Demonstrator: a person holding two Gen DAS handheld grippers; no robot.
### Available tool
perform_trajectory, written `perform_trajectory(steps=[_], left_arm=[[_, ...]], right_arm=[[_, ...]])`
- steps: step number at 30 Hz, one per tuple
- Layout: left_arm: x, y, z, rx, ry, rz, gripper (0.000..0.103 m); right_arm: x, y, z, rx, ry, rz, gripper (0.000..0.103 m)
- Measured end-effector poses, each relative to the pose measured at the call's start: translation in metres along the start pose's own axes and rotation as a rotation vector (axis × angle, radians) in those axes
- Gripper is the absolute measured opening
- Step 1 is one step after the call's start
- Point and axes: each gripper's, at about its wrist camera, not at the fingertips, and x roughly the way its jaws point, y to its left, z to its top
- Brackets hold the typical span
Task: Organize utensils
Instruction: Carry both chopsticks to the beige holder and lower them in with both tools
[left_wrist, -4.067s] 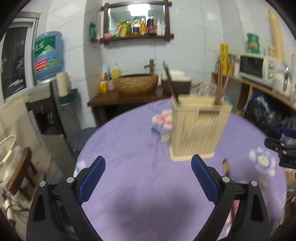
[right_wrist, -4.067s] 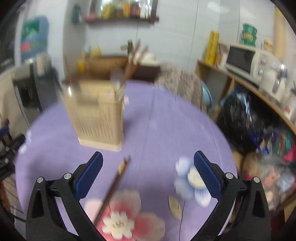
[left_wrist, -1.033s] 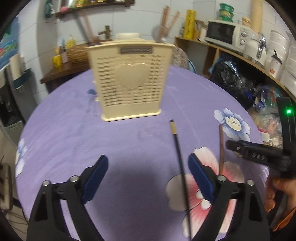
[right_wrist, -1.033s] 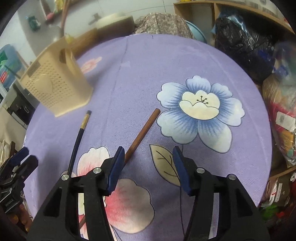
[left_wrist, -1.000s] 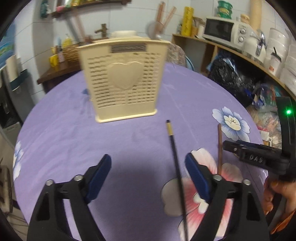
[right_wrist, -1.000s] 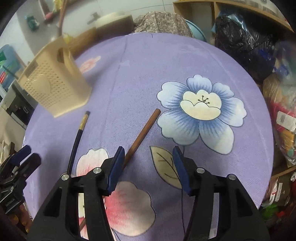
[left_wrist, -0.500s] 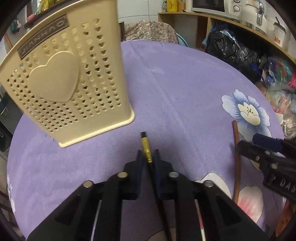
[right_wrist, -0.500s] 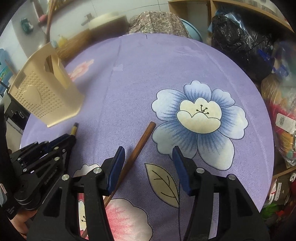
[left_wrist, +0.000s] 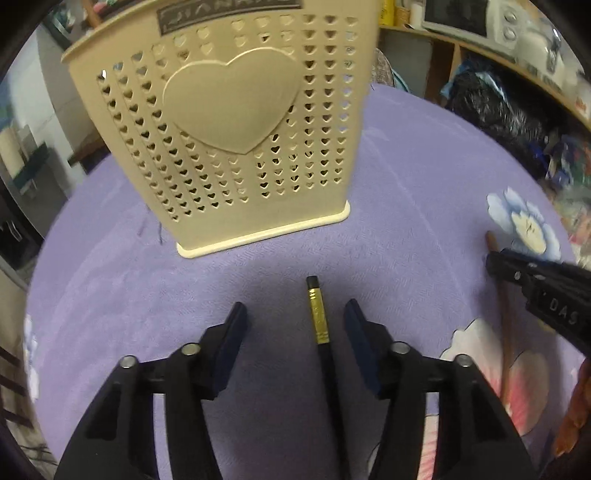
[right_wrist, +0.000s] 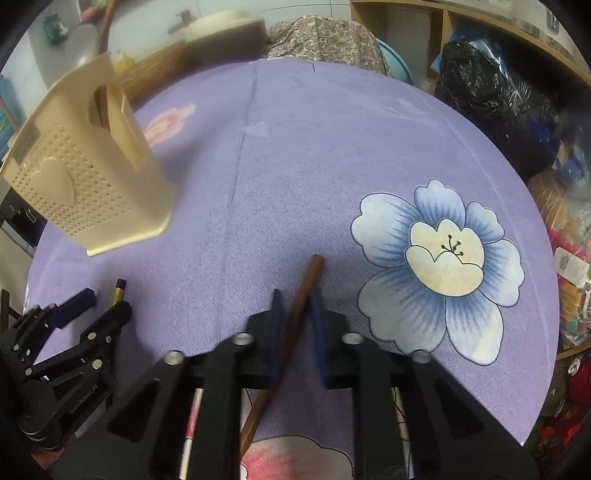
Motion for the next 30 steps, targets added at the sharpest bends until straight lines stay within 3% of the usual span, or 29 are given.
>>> perform_trajectory(steps=[1,3,10,14,21,25,30], left_arm=[[0.0,-0.002,0.001,0.006,-0.003,0.014,0.023],[0.001,-0.009,0.003,0.029,-0.001,0.015,0.01],[-0.014,-0.006,0.007,0.006,-0.045,-0.027,0.009],[-0.068,0.016,0.011,-0.045,-0.164,-0.098,0.009],[-0.173,0.051,0.004,-0.091,-0.406,-0.152,0.009],[-0.204,0.063,-0.007,-0.091,-0.469,-0.15,0.008],[-0.205,0.066,-0.008,-0.1,-0.481,-0.142,0.008]], right_arm=[[0.001,0.001,0.001,-0.005,-0.002,0.0,0.013],[0.002,0.003,0.002,-0.006,-0.005,0.009,0.012],[-0.013,-0.005,-0.003,0.043,-0.052,0.185,0.01],[-0.058,-0.007,-0.003,0.033,-0.123,0.375,0.008],[-0.15,-0.003,-0.005,-0.076,-0.268,0.569,0.008],[-0.189,0.006,-0.009,-0.16,-0.343,0.606,0.008],[-0.194,0.019,-0.006,-0.196,-0.349,0.61,0.008]])
